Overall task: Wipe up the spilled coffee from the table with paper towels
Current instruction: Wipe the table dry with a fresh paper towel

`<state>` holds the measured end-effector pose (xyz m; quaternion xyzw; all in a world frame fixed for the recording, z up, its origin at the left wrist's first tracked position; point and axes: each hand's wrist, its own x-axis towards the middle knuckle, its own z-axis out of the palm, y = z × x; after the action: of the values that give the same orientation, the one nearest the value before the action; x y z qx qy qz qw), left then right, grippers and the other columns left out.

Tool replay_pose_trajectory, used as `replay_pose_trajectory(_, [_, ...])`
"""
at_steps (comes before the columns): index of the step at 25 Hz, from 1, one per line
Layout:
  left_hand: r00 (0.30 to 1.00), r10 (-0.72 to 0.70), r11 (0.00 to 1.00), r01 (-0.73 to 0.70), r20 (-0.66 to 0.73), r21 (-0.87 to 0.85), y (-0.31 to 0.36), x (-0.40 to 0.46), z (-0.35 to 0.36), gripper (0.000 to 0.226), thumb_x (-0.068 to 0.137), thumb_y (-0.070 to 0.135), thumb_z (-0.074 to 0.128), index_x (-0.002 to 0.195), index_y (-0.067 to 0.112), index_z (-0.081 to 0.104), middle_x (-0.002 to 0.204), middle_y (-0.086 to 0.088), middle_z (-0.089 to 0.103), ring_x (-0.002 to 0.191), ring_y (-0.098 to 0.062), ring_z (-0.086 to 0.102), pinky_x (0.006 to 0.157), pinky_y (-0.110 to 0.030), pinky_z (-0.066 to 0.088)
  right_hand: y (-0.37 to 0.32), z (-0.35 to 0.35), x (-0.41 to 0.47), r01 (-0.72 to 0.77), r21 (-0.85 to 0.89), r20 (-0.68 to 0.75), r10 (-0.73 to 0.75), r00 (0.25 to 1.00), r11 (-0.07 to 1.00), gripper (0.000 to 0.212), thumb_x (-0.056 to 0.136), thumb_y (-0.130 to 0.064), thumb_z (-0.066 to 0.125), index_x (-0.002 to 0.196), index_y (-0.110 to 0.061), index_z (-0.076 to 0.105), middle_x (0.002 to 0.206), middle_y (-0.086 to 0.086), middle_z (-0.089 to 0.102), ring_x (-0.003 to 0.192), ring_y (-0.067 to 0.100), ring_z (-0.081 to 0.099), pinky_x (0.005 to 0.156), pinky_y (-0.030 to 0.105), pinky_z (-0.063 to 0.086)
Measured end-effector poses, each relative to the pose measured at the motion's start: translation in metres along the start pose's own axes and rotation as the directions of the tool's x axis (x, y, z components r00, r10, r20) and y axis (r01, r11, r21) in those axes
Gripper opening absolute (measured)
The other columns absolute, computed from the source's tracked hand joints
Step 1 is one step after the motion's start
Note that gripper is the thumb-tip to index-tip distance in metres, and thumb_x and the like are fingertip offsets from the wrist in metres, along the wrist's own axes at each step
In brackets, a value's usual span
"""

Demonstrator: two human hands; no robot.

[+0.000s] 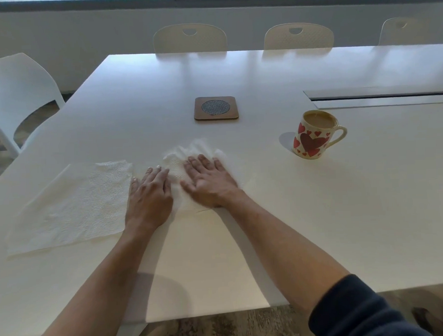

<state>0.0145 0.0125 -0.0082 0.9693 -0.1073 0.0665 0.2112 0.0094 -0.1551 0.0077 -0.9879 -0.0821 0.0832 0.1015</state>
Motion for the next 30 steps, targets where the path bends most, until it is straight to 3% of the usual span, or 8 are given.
replay_pose_trajectory(4, [0.999, -0.042, 0.999, 0.043, -0.019, 0.009, -0.002, -0.001, -0.002, 0.046, 0.102, 0.026, 0.031, 0.147, 0.017, 0.039, 0.157, -0.002, 0.032, 0.149, -0.016, 0.017, 0.122, -0.043, 0.002, -0.003, 0.004, -0.014, 0.103, -0.012, 0.01, -0.103, 0.995, 0.995, 0.064, 0.103, -0.053, 0.017, 0.158, -0.025, 0.001, 0.167, -0.008, -0.006, 0.153, 0.01, -0.01, 0.124, 0.04, -0.008])
replay_pose_trajectory(6, [0.999, -0.052, 0.998, 0.052, 0.001, 0.029, -0.003, -0.002, -0.002, 0.047, 0.102, 0.027, 0.03, 0.147, 0.016, 0.039, 0.158, -0.003, 0.031, 0.149, -0.018, 0.018, 0.122, -0.045, 0.002, 0.007, 0.003, -0.023, 0.082, -0.007, -0.002, -0.082, 0.997, 0.997, 0.062, 0.104, -0.05, 0.017, 0.159, -0.025, 0.003, 0.167, -0.008, -0.004, 0.153, 0.009, -0.008, 0.124, 0.039, -0.006])
replay_pose_trajectory(13, [0.998, -0.044, 0.998, 0.041, 0.049, 0.049, -0.003, -0.003, -0.006, 0.048, 0.101, 0.025, 0.032, 0.147, 0.012, 0.038, 0.158, -0.004, 0.03, 0.148, -0.02, 0.02, 0.121, -0.043, 0.005, 0.083, -0.011, -0.064, -0.314, 0.056, -0.036, 0.316, 0.948, 0.948, 0.065, 0.102, -0.051, 0.015, 0.159, -0.023, 0.0, 0.167, -0.007, -0.006, 0.153, 0.009, -0.009, 0.123, 0.038, -0.009])
replay_pose_trajectory(18, [0.999, 0.04, 0.993, -0.041, 0.017, 0.111, -0.014, -0.005, -0.021, 0.035, 0.101, 0.023, 0.038, 0.127, 0.009, 0.057, 0.147, -0.009, 0.047, 0.139, -0.024, 0.038, 0.114, -0.038, 0.024, 0.082, -0.007, -0.057, -0.443, 0.088, -0.08, 0.449, 0.89, 0.892, 0.065, 0.102, -0.048, 0.014, 0.158, -0.018, 0.002, 0.167, -0.001, -0.005, 0.154, 0.016, -0.008, 0.123, 0.044, -0.009])
replay_pose_trajectory(24, [0.999, 0.026, 0.997, -0.028, 0.027, 0.075, -0.025, -0.001, -0.013, 0.045, 0.101, 0.026, 0.035, 0.142, 0.012, 0.045, 0.155, -0.006, 0.037, 0.146, -0.02, 0.026, 0.121, -0.039, 0.012, 0.048, -0.01, -0.011, -0.377, 0.082, -0.048, 0.382, 0.923, 0.923, 0.065, 0.102, -0.048, 0.014, 0.158, -0.017, 0.002, 0.167, -0.001, -0.005, 0.154, 0.02, -0.01, 0.123, 0.046, -0.009])
replay_pose_trajectory(30, [0.999, 0.01, 0.996, -0.014, 0.051, 0.088, -0.025, 0.002, -0.01, 0.051, 0.102, 0.03, 0.03, 0.151, 0.013, 0.032, 0.16, -0.002, 0.026, 0.149, -0.016, 0.015, 0.122, -0.038, 0.003, -0.012, -0.003, 0.013, -0.134, 0.053, -0.004, 0.134, 0.991, 0.99, 0.064, 0.103, -0.046, 0.018, 0.159, -0.019, 0.002, 0.167, -0.003, -0.006, 0.153, 0.017, -0.01, 0.123, 0.045, -0.009])
